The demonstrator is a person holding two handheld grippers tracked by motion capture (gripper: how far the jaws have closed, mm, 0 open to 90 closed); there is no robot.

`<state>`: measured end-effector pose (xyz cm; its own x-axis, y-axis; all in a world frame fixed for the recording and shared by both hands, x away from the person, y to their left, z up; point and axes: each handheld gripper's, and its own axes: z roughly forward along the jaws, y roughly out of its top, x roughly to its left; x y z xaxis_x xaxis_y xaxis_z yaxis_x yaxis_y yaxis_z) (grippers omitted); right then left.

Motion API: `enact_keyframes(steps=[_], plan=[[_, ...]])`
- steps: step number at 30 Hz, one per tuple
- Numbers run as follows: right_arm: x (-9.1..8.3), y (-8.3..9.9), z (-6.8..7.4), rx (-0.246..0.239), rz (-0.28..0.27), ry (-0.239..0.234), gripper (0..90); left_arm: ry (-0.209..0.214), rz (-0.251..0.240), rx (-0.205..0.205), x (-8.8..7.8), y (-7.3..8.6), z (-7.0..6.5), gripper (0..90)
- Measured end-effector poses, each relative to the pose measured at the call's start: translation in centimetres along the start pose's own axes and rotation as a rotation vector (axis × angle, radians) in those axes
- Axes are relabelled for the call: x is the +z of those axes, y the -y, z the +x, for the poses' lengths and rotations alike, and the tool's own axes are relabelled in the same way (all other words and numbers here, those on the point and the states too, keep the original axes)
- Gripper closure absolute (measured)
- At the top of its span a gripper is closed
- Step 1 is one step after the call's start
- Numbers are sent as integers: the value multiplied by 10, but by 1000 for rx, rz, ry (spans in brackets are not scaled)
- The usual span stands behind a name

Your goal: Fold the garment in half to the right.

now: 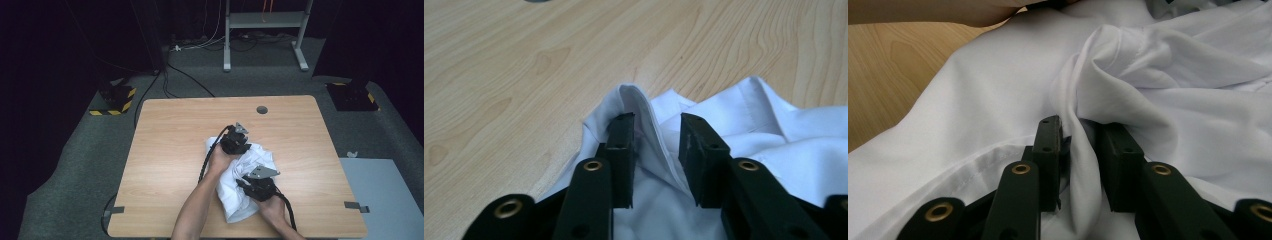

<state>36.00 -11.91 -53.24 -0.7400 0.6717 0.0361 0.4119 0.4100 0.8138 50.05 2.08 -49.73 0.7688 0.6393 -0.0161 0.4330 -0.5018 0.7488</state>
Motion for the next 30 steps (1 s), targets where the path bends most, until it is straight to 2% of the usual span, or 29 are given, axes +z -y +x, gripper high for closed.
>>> enact_keyframes(steps=[5,9,14,18,23,30], plan=[[-7,0,-2,-3,-19,15,595,-14,-42,-23,-10,-1,-2,583],[-11,-1,-5,7,-28,10,465,-7,-71,-74,-18,-3,-1,480],[-18,-2,-11,13,-39,26,326,-5,-111,-129,-26,-3,2,375],[-24,-2,-15,16,-44,32,272,-30,-149,-145,-36,-4,1,287],[-31,1,-19,30,-52,25,238,-35,-177,-168,-50,-3,1,260],[-43,0,-23,51,-74,25,191,-95,-176,-200,-70,7,3,215]])
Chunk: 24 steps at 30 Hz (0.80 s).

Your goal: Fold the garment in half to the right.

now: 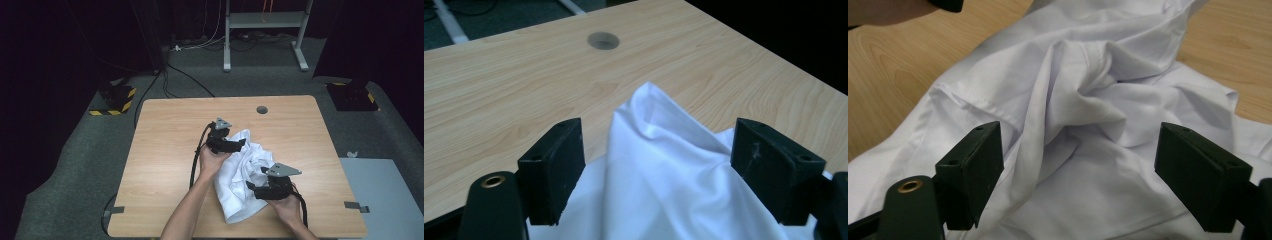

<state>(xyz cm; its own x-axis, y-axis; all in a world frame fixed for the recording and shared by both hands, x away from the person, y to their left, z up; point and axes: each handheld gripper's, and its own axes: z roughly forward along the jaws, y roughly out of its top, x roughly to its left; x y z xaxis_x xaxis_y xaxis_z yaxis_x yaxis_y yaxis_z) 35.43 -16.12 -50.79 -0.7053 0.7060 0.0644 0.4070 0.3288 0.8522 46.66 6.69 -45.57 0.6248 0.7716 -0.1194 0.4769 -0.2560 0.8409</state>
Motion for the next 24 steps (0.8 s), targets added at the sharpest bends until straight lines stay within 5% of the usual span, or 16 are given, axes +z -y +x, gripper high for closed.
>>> enact_keyframes(steps=[12,19,24], plan=[[5,-30,15,-24,-38,8,128,-120,8,-78,-39,32,11,185],[26,-39,23,-34,-2,33,125,-165,26,-136,-53,61,15,167],[38,-38,20,-14,37,67,123,-178,39,-141,-54,76,9,157]])
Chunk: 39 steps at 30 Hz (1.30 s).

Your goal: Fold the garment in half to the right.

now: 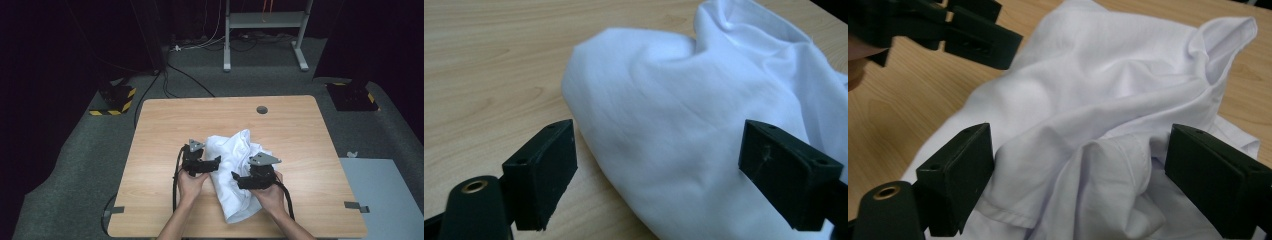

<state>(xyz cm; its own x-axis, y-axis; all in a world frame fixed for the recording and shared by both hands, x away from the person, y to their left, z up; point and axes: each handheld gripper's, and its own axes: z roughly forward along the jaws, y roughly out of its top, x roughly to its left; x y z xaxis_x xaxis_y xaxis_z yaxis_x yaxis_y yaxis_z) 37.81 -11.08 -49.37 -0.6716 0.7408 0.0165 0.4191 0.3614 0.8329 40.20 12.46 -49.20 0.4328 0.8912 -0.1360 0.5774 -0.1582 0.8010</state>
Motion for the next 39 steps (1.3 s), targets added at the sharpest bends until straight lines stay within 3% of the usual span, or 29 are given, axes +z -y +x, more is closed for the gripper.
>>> enact_keyframes(steps=[5,11,21,24,30,33,39], plan=[[5,4,-7,6,37,26,123,-20,38,-5,7,11,-6,146],[-1,11,-19,16,56,40,123,-34,70,9,13,15,-7,149],[-30,22,-43,35,45,42,129,-35,86,2,15,16,-5,146],[-38,29,-52,31,53,48,133,-32,88,-3,18,16,-3,143],[-44,46,-68,73,93,60,141,-10,73,-23,23,17,3,142],[-49,45,-68,79,46,45,147,3,69,-23,20,17,1,144],[-55,22,-54,63,-62,-8,148,39,54,21,8,15,-14,143]])
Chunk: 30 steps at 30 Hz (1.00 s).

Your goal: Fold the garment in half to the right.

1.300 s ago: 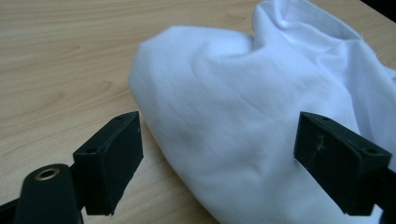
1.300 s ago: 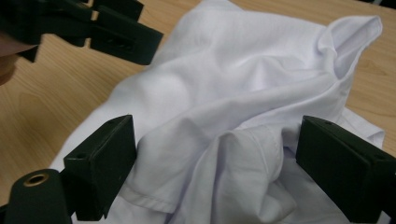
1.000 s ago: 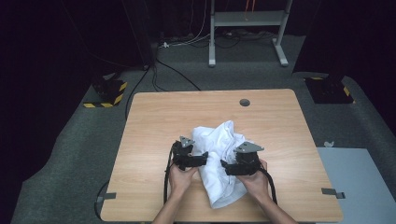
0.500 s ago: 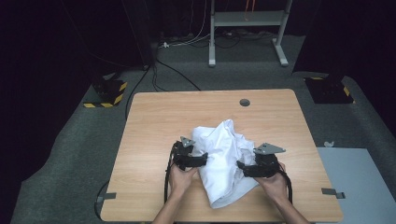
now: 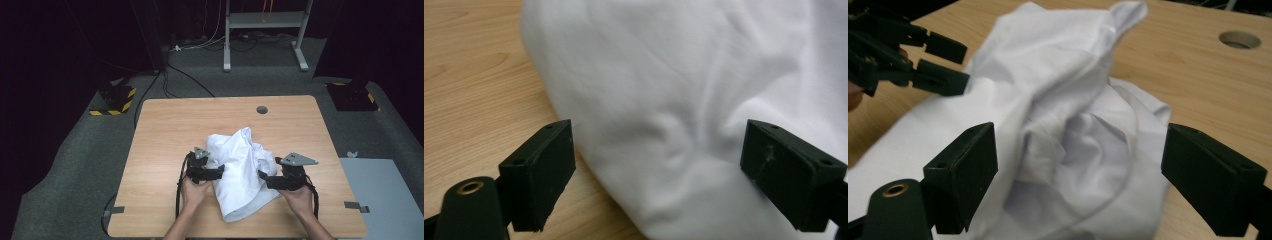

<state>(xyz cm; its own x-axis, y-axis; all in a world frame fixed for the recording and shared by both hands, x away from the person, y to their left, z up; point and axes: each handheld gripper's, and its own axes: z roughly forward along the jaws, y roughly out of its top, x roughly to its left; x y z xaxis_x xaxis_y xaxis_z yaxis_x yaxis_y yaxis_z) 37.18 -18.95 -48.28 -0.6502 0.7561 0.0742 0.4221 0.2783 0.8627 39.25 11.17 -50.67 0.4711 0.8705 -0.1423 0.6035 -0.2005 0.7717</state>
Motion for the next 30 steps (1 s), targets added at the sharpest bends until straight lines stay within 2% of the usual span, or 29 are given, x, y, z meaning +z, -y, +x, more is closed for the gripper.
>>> enact_keyframes(steps=[4,8,11,17,19,21,25,30], plan=[[15,-6,7,-16,19,-5,153,19,12,38,1,0,-9,142],[32,5,1,-18,91,31,158,-6,31,71,8,4,-11,144],[32,16,-8,5,115,42,162,-10,40,75,15,4,-9,141],[29,33,-17,15,168,54,166,-26,58,136,28,-13,-5,140],[28,36,-16,8,176,47,168,-26,55,132,27,-15,-4,141],[25,37,-14,-4,177,38,168,-5,45,117,21,-13,-6,144],[20,42,-16,-13,175,29,170,43,33,95,7,0,-16,144],[22,50,-19,-14,205,31,171,39,48,103,2,17,-25,141]])
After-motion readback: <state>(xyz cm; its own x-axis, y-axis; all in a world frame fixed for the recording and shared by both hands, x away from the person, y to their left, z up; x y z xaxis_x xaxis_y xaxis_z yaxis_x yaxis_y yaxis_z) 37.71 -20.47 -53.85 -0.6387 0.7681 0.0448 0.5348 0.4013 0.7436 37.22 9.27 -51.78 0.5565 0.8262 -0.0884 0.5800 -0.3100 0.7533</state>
